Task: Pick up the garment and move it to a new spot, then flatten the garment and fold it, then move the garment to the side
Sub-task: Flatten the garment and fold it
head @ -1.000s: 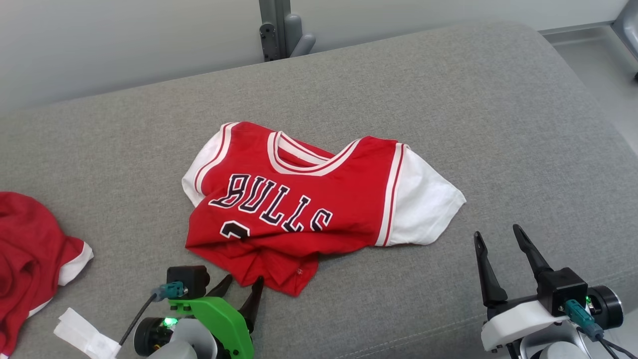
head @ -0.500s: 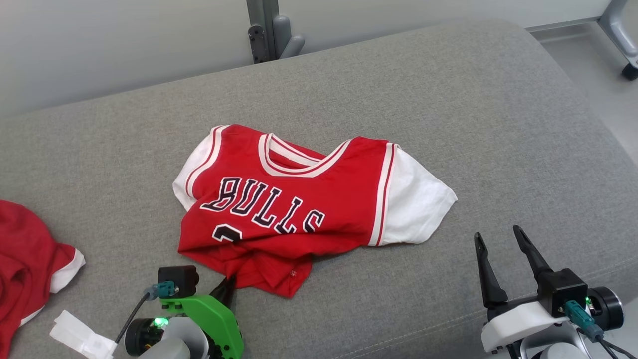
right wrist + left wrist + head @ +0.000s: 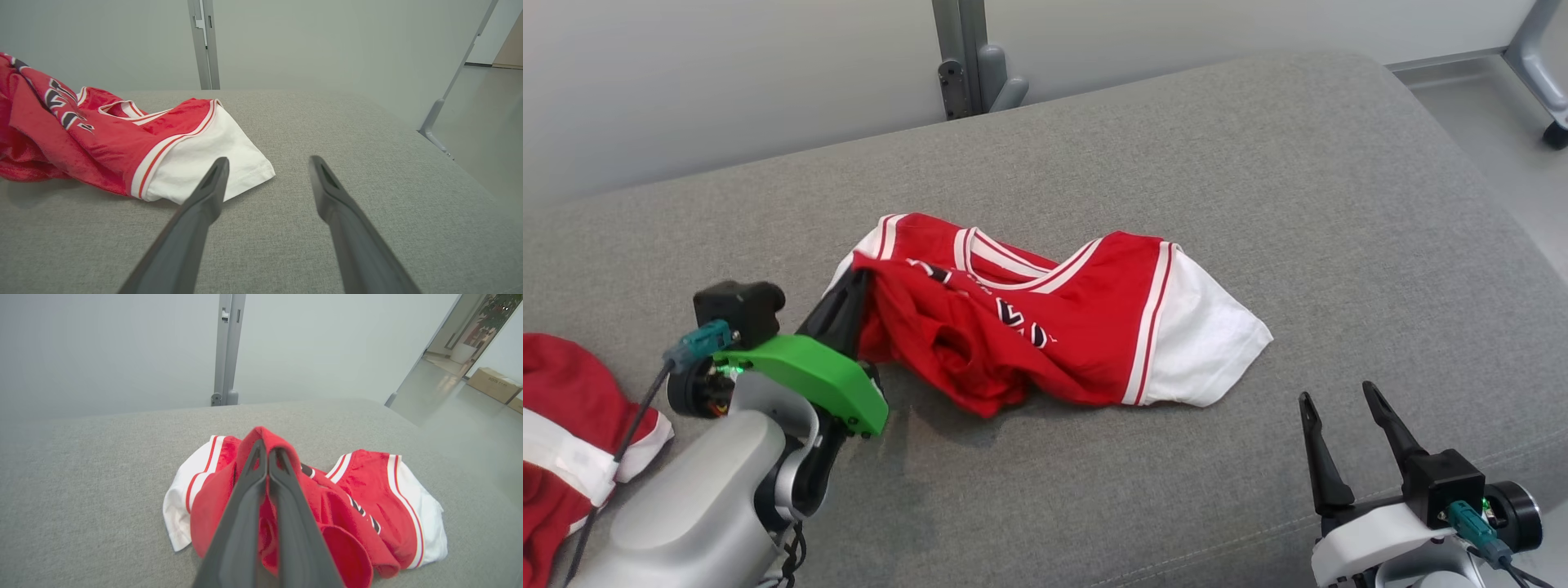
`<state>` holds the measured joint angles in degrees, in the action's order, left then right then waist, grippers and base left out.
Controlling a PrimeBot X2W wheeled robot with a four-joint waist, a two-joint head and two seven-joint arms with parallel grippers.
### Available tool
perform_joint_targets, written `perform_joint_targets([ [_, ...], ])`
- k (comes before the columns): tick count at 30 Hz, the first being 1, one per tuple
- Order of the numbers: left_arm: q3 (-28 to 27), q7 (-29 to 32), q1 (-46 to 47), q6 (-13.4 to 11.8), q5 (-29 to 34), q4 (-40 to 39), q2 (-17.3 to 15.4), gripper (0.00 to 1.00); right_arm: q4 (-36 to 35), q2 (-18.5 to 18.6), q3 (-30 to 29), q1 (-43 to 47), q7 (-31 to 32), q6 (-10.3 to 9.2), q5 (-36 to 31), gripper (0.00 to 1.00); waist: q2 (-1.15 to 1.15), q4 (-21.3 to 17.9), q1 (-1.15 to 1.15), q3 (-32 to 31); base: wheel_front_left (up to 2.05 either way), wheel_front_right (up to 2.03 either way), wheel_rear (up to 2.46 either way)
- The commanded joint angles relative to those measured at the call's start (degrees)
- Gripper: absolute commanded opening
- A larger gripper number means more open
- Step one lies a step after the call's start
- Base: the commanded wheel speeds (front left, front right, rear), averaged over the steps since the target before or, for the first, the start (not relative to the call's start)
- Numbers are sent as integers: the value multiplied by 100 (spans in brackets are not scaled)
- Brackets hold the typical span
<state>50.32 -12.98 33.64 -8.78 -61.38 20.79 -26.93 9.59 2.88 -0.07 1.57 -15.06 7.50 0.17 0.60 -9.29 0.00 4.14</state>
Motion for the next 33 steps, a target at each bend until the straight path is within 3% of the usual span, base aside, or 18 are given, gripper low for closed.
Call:
perform_joint_targets([
  [1,-44,41,129,-59,21,-196,-90,0,10,3,7,46,-18,-2,40,100,-60,1,0,-20,0,0,0],
  [6,-189,328,559,-310,99,-1104,-344,0,30,3,35,16,-18,-2,91,100,-60,-27,0,-29,0,0,0],
  [11,-468,569,751,-476,-182,-1366,-488,0,38,3,73,-15,-18,-2,151,100,-60,-109,0,-4,0,0,0],
  [19,-858,711,131,-645,-796,-443,-822,0,29,2,17,-6,-18,-2,164,100,-60,-205,0,111,0,0,0],
  [24,-806,508,-167,-271,-935,619,-506,0,81,2,23,52,-18,-2,73,100,-60,-112,0,153,0,0,0],
  [25,-793,447,-181,-208,-933,844,-430,13,87,3,47,58,-18,-3,49,100,-60,-86,0,144,0,0,0],
  [26,-776,374,-181,-141,-915,1054,-346,42,94,2,76,55,-18,-2,34,100,-60,-65,0,132,0,0,0],
  [27,-762,304,-156,-96,-896,1250,-258,98,93,2,102,36,-18,-2,18,100,-60,-45,0,142,0,0,0],
  [33,-700,-25,-48,310,-749,2054,150,100,86,4,154,-42,-18,-2,8,100,-60,63,0,141,0,0,0],
])
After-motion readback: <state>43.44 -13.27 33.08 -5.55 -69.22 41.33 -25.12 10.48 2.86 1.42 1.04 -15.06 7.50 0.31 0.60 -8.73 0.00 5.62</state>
